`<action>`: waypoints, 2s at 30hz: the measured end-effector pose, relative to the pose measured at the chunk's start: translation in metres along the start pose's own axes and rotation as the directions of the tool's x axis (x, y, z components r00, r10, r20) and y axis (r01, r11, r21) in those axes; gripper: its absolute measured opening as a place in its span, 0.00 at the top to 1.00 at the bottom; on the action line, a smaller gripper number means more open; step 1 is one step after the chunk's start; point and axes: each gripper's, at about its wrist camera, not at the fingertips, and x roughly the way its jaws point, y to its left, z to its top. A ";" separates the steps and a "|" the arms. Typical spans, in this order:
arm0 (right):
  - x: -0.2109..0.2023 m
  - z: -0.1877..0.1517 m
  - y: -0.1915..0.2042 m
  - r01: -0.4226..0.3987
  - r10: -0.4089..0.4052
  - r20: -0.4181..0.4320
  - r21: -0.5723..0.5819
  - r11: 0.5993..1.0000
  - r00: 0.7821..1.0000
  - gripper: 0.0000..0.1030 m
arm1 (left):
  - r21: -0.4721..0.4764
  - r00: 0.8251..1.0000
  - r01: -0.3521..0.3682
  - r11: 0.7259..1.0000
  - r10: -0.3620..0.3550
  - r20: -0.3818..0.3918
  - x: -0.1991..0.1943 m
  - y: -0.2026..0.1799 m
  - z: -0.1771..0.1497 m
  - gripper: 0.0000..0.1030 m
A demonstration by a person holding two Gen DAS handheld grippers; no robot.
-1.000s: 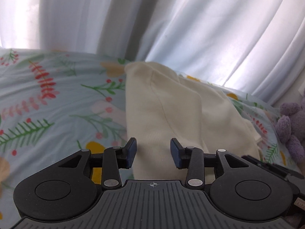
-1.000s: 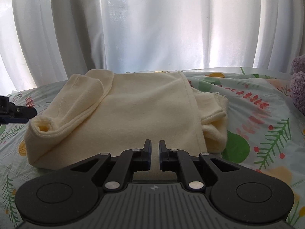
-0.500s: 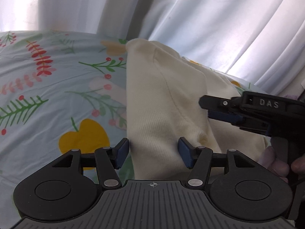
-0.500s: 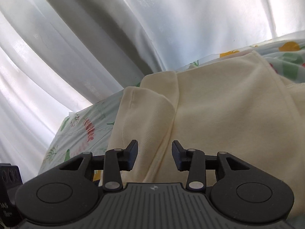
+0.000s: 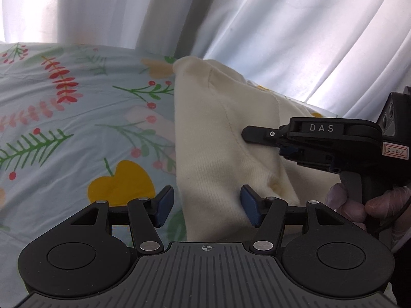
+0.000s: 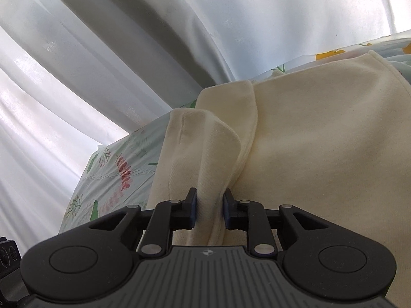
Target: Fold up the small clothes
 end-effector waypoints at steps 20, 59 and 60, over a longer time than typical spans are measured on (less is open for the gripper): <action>-0.087 -0.013 0.031 0.425 -0.292 0.385 -0.327 0.844 0.876 0.88 | 0.095 1.000 0.023 0.995 -0.023 -0.005 0.002 -0.044 -0.010 0.39; -0.139 -0.038 -0.036 0.635 -0.513 0.512 -0.086 0.768 0.689 0.72 | 0.141 0.996 -0.023 0.990 0.035 -0.084 -0.004 -0.057 -0.019 0.38; -0.141 -0.043 -0.028 0.602 -0.466 0.523 -0.120 0.789 0.714 0.72 | 0.128 0.996 -0.030 0.991 0.040 -0.075 -0.008 -0.054 -0.017 0.38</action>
